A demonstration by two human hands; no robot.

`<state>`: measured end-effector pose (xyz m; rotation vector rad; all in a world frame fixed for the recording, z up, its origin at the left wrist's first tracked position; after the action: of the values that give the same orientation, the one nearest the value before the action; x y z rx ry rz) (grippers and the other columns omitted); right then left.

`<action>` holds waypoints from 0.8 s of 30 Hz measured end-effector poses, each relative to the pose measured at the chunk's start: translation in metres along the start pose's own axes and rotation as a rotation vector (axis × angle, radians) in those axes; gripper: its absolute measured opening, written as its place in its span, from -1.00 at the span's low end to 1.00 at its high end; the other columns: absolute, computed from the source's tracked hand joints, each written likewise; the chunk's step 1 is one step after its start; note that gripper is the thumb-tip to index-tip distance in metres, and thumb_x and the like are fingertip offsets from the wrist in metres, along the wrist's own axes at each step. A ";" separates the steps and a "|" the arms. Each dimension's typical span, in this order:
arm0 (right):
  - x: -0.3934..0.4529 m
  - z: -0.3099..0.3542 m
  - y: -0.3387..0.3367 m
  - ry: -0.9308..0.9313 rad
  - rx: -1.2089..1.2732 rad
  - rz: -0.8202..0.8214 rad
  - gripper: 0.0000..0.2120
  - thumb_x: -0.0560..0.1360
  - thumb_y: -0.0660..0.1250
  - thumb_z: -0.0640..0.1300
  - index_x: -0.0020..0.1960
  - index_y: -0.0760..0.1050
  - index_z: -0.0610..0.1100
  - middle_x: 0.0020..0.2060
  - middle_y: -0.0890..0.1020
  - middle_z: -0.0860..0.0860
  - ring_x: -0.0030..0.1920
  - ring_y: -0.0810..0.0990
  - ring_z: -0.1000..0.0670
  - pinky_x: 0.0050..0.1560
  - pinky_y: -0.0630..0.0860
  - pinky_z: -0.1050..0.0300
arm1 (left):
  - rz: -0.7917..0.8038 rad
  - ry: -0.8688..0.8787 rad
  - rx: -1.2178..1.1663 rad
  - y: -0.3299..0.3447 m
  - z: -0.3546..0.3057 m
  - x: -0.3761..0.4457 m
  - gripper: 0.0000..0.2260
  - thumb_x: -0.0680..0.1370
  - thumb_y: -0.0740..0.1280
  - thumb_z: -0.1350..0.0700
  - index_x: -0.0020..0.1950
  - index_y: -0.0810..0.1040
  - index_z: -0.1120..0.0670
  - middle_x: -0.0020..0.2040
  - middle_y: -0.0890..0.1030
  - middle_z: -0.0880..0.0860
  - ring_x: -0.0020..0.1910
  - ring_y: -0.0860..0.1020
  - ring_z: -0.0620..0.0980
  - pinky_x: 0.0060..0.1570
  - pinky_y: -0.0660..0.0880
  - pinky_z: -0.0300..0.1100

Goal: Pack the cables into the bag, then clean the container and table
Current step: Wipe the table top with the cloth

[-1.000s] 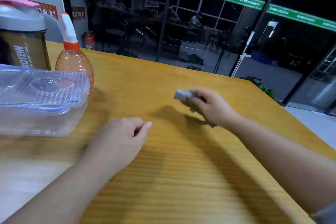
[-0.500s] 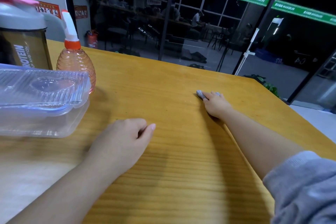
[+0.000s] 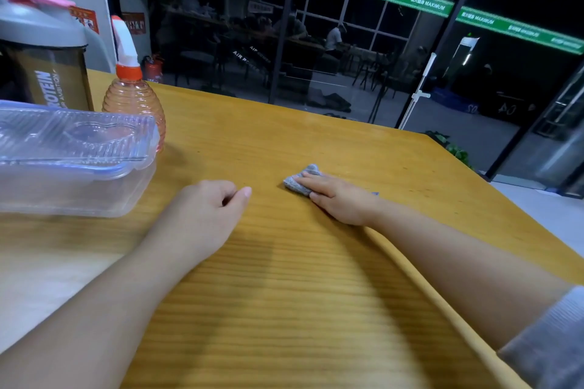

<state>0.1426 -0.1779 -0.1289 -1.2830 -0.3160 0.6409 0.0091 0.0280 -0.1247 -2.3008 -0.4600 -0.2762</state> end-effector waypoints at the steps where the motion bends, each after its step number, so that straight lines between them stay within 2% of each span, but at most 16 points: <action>1: -0.006 0.004 0.002 -0.015 0.001 0.007 -0.56 0.66 0.01 -0.09 0.51 0.11 0.16 0.52 0.09 0.17 0.53 -0.03 0.11 0.50 -0.09 0.15 | 0.001 -0.014 -0.006 0.000 0.001 0.000 -0.58 0.54 0.21 -0.08 -0.33 0.39 0.24 -0.55 0.25 -0.03 -0.52 0.24 -0.02 -0.44 0.20 -0.15; 5: -0.033 0.024 0.008 -0.085 0.001 0.038 -0.57 0.66 0.03 -0.09 0.49 0.13 0.18 0.51 0.09 0.22 0.52 -0.05 0.16 0.52 -0.09 0.07 | 0.006 -0.032 -0.018 0.001 0.003 -0.001 -0.58 0.55 0.21 -0.07 -0.31 0.42 0.26 -0.54 0.28 -0.02 -0.53 0.25 -0.03 -0.43 0.21 -0.16; 7: -0.049 0.035 0.012 -0.129 -0.013 0.071 -0.57 0.66 0.03 -0.09 0.50 0.13 0.17 0.51 0.07 0.23 0.51 -0.07 0.18 0.51 -0.12 0.12 | 0.012 -0.042 -0.032 0.001 0.002 -0.002 -0.60 0.56 0.22 -0.06 -0.33 0.45 0.23 -0.60 0.29 -0.05 -0.56 0.26 -0.07 -0.45 0.21 -0.16; 11: -0.080 0.050 0.015 -0.199 -0.017 0.116 -0.54 0.65 0.08 -0.14 0.49 0.14 0.16 0.51 0.09 0.24 0.49 -0.06 0.23 0.39 -0.18 0.35 | 0.054 -0.015 -0.070 -0.001 -0.005 -0.001 -0.62 0.56 0.22 -0.04 -0.37 0.48 0.16 -0.67 0.32 -0.09 -0.63 0.28 -0.13 -0.48 0.19 -0.18; 15: -0.100 0.056 0.017 -0.196 0.039 0.196 -0.46 0.61 0.13 -0.21 0.48 0.15 0.22 0.49 0.09 0.30 0.47 -0.09 0.28 0.42 -0.18 0.33 | 0.081 0.030 -0.066 -0.003 -0.010 -0.004 -0.63 0.56 0.23 -0.05 -0.38 0.48 0.11 -0.58 0.30 -0.06 -0.54 0.30 -0.06 -0.43 0.24 -0.18; 17: -0.108 0.058 0.015 -0.169 0.086 0.231 -0.40 0.56 0.16 -0.24 0.47 0.16 0.25 0.48 0.11 0.32 0.46 -0.06 0.30 0.40 -0.13 0.33 | 0.109 0.037 -0.066 -0.001 -0.012 -0.007 -0.63 0.56 0.23 -0.04 -0.39 0.48 0.10 -0.60 0.31 -0.07 -0.56 0.28 -0.11 -0.44 0.23 -0.19; 19: -0.115 0.059 0.009 -0.128 0.125 0.210 -0.41 0.54 0.20 -0.20 0.45 0.18 0.28 0.47 0.18 0.27 0.45 0.07 0.26 0.35 0.01 0.35 | 0.141 0.043 -0.068 0.002 -0.014 -0.010 -0.64 0.56 0.24 -0.03 -0.39 0.47 0.09 -0.62 0.32 -0.07 -0.58 0.28 -0.14 -0.46 0.23 -0.21; 21: -0.119 0.058 0.005 -0.088 0.131 0.156 -0.48 0.55 0.24 -0.10 0.43 0.24 0.26 0.43 0.27 0.24 0.40 0.24 0.17 0.33 0.18 0.28 | 0.157 0.050 -0.062 0.004 -0.015 -0.011 -0.65 0.56 0.25 -0.01 -0.40 0.48 0.08 -0.58 0.32 -0.07 -0.56 0.27 -0.14 -0.46 0.22 -0.24; 24: -0.118 0.053 0.012 -0.116 -0.034 0.074 -0.51 0.55 0.25 0.09 0.45 0.24 0.20 0.42 0.26 0.31 0.34 0.22 0.12 0.40 0.20 0.12 | 0.162 0.056 -0.064 0.005 -0.014 -0.011 -0.65 0.56 0.24 0.00 -0.40 0.48 0.09 -0.64 0.31 -0.08 -0.59 0.28 -0.13 -0.48 0.21 -0.24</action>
<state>0.0170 -0.2063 -0.1104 -1.2973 -0.3772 0.7779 0.0005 0.0117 -0.1219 -2.3699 -0.2377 -0.2783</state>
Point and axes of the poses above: each hand's wrist, its own x-axis towards the middle knuckle, its own y-axis out of the palm, z = x × y, the point moved 2 cm from there along x, towards the middle knuckle
